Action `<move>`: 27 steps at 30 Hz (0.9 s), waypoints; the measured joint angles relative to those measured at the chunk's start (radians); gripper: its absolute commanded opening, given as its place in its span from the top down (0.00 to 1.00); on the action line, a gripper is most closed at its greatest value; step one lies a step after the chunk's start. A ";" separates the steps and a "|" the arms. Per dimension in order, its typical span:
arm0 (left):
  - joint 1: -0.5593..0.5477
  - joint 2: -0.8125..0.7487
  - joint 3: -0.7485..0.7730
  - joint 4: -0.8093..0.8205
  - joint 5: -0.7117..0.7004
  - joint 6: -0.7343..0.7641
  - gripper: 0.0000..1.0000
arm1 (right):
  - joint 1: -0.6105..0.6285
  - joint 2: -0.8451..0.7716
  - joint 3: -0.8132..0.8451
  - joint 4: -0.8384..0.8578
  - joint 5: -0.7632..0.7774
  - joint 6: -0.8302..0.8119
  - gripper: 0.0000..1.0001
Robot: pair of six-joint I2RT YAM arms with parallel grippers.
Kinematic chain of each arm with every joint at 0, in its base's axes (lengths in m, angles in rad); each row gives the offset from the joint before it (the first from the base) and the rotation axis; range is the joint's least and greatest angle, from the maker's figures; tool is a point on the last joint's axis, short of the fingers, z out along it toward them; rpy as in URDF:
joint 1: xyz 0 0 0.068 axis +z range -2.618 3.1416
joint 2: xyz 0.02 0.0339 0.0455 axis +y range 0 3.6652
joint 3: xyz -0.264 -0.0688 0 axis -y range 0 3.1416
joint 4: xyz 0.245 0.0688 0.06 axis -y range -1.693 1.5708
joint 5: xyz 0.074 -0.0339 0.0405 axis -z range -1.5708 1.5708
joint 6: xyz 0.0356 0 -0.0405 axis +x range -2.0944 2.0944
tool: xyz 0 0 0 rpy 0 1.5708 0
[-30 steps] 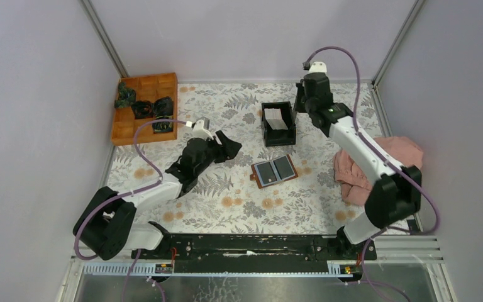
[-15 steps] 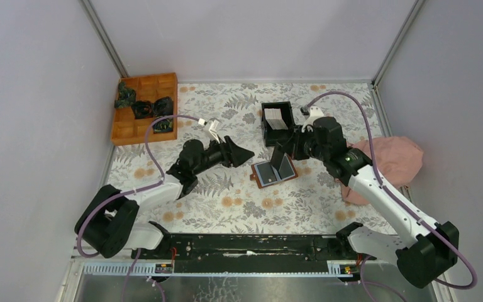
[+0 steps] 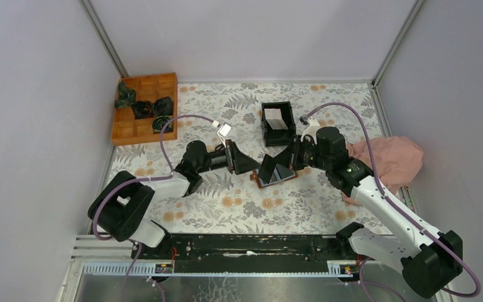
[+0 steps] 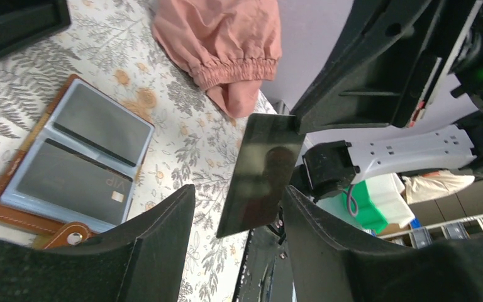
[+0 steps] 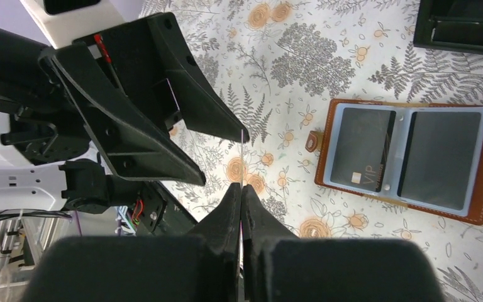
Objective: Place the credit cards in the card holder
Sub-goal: Pick up the credit card from the storage box.
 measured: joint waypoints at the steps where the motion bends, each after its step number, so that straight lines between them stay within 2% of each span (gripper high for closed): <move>1: 0.000 0.008 0.000 0.017 0.015 -0.010 0.40 | 0.000 0.001 -0.003 0.010 -0.006 0.006 1.00; 7: 0.000 0.051 0.000 0.093 0.081 -0.051 0.43 | 0.000 0.017 -0.020 0.054 -0.047 0.035 1.00; 13: 0.000 0.097 0.000 0.161 0.127 -0.086 0.52 | 0.000 0.043 -0.029 0.099 -0.078 0.061 1.00; 18: 0.000 0.117 0.000 0.190 0.153 -0.104 0.70 | 0.000 0.059 -0.035 0.118 -0.098 0.076 1.00; 23: 0.013 0.137 -0.007 0.256 0.172 -0.143 1.00 | 0.000 0.064 -0.037 0.127 -0.103 0.077 1.00; 24: 0.016 0.142 -0.013 0.286 0.182 -0.156 1.00 | 0.000 0.066 -0.039 0.127 -0.103 0.077 0.96; 27: 0.025 0.165 -0.029 0.357 0.187 -0.201 1.00 | 0.000 0.070 -0.039 0.127 -0.103 0.077 0.73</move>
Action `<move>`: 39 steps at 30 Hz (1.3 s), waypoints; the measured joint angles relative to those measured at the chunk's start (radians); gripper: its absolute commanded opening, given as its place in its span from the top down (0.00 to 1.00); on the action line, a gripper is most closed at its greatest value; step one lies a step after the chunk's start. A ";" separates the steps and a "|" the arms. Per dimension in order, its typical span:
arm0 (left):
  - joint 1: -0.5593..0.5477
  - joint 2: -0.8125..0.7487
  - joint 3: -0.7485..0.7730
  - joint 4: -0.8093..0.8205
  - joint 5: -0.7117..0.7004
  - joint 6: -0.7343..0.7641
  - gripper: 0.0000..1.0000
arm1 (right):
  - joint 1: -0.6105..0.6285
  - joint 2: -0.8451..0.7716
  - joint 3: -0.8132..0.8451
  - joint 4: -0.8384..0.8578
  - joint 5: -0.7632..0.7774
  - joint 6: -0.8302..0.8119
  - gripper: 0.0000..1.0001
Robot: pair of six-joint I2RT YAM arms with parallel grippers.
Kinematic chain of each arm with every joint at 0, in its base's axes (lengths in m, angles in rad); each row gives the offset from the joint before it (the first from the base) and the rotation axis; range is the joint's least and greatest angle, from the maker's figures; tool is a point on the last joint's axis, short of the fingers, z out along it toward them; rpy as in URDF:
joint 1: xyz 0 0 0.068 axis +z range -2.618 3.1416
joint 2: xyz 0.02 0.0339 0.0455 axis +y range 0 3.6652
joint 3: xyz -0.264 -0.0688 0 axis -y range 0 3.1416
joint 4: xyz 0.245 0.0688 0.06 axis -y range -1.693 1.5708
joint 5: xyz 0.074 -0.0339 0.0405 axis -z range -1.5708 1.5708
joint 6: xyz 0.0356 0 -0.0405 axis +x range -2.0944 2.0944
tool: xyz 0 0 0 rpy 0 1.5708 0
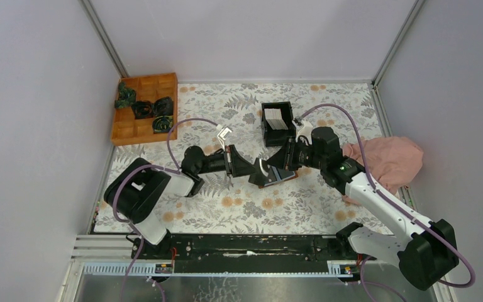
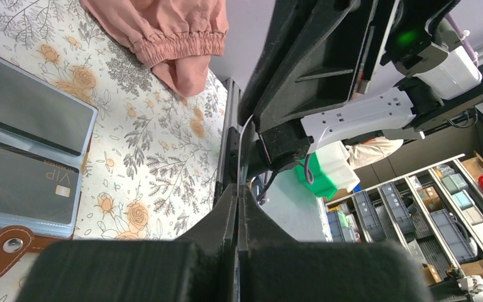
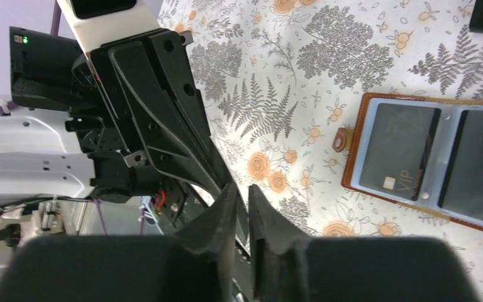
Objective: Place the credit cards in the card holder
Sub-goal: Pick up the credit card from the storage box, then turn over the card slot in the card holder.
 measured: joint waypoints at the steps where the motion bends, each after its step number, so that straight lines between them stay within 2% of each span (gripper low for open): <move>1: 0.002 0.011 -0.006 0.030 0.000 -0.015 1.00 | 0.000 0.000 -0.001 0.000 0.001 0.002 0.69; 3: 0.008 0.028 -0.025 0.080 0.000 -0.040 1.00 | 0.001 0.000 -0.005 0.000 0.011 0.000 0.61; 11: 0.020 0.017 -0.089 0.091 -0.057 -0.048 1.00 | 0.001 -0.029 -0.010 -0.001 0.043 -0.001 0.57; 20: 0.019 -0.136 -0.136 -0.110 -0.259 0.020 1.00 | 0.001 -0.069 -0.039 -0.016 0.129 -0.017 0.57; 22: 0.007 -0.178 -0.148 -0.183 -0.334 0.029 1.00 | 0.001 -0.081 -0.058 -0.020 0.159 -0.019 0.64; 24: -0.012 -0.214 -0.151 -0.261 -0.420 0.035 1.00 | 0.001 -0.085 -0.079 -0.023 0.189 -0.022 0.76; 28: -0.090 -0.253 -0.144 -0.392 -0.576 0.035 1.00 | 0.007 -0.063 -0.118 -0.032 0.256 -0.019 0.92; 31: -0.150 -0.242 -0.114 -0.479 -0.673 0.026 1.00 | 0.016 -0.030 -0.132 -0.040 0.309 -0.015 0.97; 39: -0.259 -0.160 -0.005 -0.625 -0.886 -0.029 1.00 | 0.020 0.076 -0.133 -0.045 0.408 -0.007 1.00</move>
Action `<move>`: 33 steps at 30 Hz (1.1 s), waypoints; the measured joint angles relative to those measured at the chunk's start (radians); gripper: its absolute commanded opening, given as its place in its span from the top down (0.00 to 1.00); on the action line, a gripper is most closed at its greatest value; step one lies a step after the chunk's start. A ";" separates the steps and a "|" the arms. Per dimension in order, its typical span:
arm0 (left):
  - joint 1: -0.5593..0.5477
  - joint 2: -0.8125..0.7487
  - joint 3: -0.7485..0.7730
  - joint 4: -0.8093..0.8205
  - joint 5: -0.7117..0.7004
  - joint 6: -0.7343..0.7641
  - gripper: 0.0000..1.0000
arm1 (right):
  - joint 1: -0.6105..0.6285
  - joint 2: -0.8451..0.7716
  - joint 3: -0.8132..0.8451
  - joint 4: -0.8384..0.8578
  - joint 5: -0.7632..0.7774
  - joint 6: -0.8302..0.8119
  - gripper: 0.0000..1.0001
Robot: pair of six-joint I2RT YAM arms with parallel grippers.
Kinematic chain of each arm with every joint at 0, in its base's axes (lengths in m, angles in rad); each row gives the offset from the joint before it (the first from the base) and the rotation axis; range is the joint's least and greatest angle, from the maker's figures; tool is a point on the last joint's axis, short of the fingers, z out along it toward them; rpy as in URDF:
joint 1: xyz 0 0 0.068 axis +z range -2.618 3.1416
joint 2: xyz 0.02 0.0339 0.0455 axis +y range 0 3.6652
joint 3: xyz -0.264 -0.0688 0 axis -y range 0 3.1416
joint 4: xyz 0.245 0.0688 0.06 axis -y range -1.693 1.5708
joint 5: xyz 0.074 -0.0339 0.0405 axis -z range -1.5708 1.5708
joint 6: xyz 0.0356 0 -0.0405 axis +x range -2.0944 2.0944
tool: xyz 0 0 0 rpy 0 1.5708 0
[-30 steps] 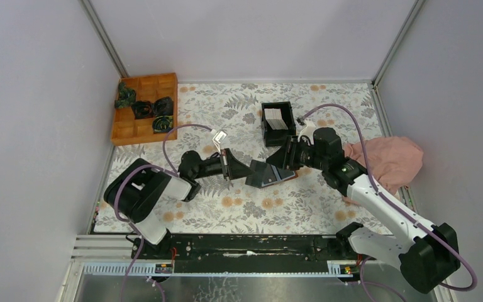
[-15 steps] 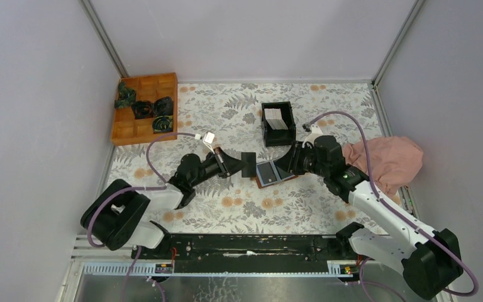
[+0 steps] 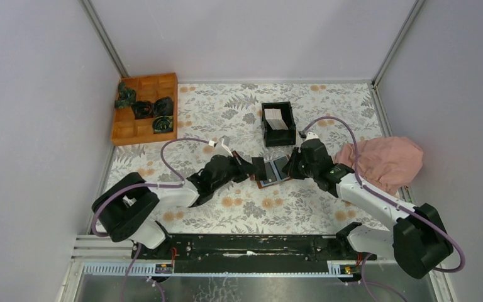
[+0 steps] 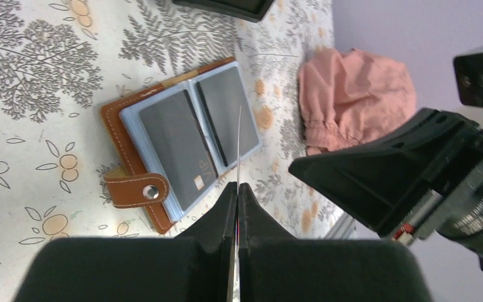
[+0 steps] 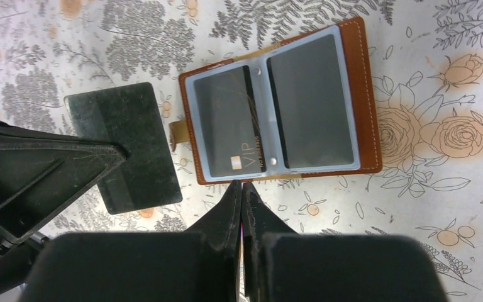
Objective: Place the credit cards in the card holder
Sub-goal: Turn over the card slot in the card holder.
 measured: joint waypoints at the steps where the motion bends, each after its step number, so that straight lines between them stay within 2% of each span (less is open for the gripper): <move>1: -0.011 0.017 0.017 -0.020 -0.024 -0.008 1.00 | 0.000 0.014 0.000 0.001 0.011 0.000 1.00; 7: -0.050 0.085 0.089 -0.117 -0.137 -0.043 1.00 | 0.000 0.100 0.000 0.028 0.023 0.000 1.00; 15: -0.072 0.089 0.108 -0.225 -0.248 -0.056 1.00 | 0.000 0.177 0.000 0.059 0.022 0.000 1.00; 33: -0.091 0.089 0.157 -0.332 -0.308 -0.054 1.00 | 0.001 0.249 0.004 0.098 0.020 0.000 1.00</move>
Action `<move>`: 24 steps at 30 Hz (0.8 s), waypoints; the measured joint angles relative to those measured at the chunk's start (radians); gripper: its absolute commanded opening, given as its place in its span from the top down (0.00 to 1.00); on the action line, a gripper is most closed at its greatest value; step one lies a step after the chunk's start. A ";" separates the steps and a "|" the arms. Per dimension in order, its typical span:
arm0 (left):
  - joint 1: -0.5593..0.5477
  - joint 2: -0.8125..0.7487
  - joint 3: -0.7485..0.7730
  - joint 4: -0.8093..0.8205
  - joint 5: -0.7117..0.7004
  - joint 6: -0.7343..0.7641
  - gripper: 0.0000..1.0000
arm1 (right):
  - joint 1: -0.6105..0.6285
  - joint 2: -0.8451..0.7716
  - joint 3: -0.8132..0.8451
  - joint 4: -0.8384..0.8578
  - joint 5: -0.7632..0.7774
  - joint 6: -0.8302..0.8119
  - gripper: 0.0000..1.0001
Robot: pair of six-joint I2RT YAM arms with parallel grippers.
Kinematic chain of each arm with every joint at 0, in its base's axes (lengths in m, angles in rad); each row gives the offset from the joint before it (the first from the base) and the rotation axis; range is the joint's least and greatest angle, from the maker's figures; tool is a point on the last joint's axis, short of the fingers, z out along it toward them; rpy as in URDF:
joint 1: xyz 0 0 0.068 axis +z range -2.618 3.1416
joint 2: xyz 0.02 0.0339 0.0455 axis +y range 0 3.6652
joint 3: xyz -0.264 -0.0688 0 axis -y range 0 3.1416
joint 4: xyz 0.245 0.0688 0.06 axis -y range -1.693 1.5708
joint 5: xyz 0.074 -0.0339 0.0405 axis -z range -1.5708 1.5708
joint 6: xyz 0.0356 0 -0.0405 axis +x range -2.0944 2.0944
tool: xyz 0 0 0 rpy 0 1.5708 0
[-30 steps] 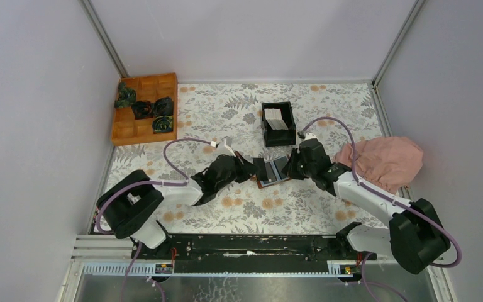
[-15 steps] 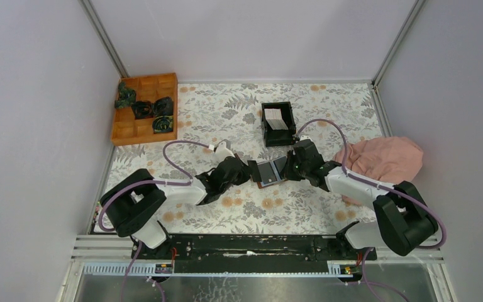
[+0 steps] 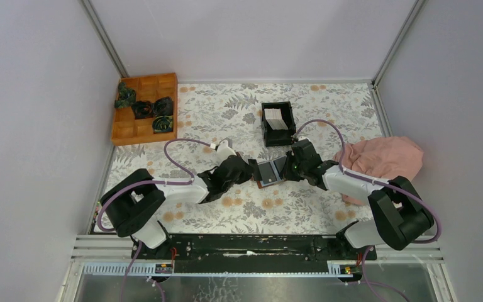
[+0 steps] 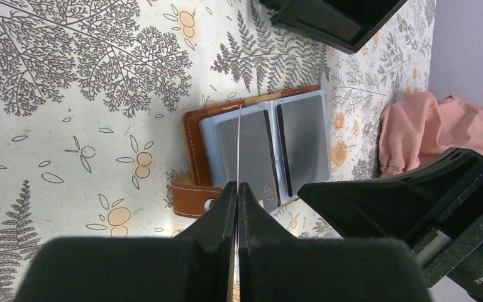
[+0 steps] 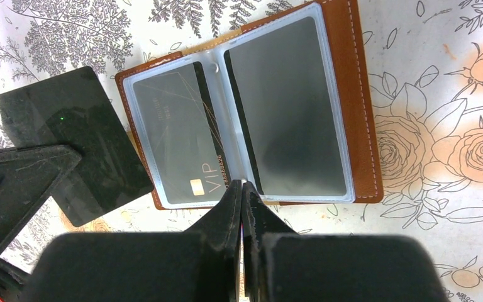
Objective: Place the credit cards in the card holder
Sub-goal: Turn over the card slot in the card holder.
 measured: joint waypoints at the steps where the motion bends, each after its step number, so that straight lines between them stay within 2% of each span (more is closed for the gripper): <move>1: 0.000 0.000 0.000 -0.003 -0.002 0.000 1.00 | 0.000 0.002 0.000 0.000 0.000 0.000 1.00; 24: -0.024 0.007 0.003 -0.049 -0.029 -0.011 1.00 | 0.000 0.050 0.015 0.022 0.000 -0.001 1.00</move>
